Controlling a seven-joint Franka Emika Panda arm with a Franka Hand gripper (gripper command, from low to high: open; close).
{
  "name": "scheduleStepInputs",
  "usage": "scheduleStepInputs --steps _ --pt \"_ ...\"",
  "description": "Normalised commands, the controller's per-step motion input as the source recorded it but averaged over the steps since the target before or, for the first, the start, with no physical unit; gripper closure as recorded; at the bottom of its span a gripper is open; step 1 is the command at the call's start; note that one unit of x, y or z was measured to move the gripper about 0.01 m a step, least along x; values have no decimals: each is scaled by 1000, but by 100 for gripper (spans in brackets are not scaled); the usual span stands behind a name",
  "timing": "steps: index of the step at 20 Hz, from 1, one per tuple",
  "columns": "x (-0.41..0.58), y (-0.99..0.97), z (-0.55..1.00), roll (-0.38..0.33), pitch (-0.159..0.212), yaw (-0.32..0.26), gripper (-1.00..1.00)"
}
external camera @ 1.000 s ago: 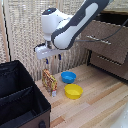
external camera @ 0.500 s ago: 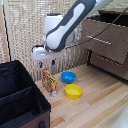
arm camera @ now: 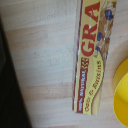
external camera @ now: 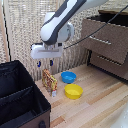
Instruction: Locate and clasp the grip of the topmost drawer. Steadily and circumspectly yank the drawer open. Discover and seize the nutrition bar using your clamp. Deposit the nutrition bar in the accessible drawer. Unclench the nutrition bar.
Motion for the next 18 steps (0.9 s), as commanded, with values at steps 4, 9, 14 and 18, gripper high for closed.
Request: scheduleStepInputs --steps 4,9,14,18 --pt "224 46 502 -3 0 -130 -100" --pt "298 -28 317 -69 0 -157 -100" --pt "337 -5 35 -69 80 -79 -100" --pt "332 0 -8 -97 181 -31 -100"
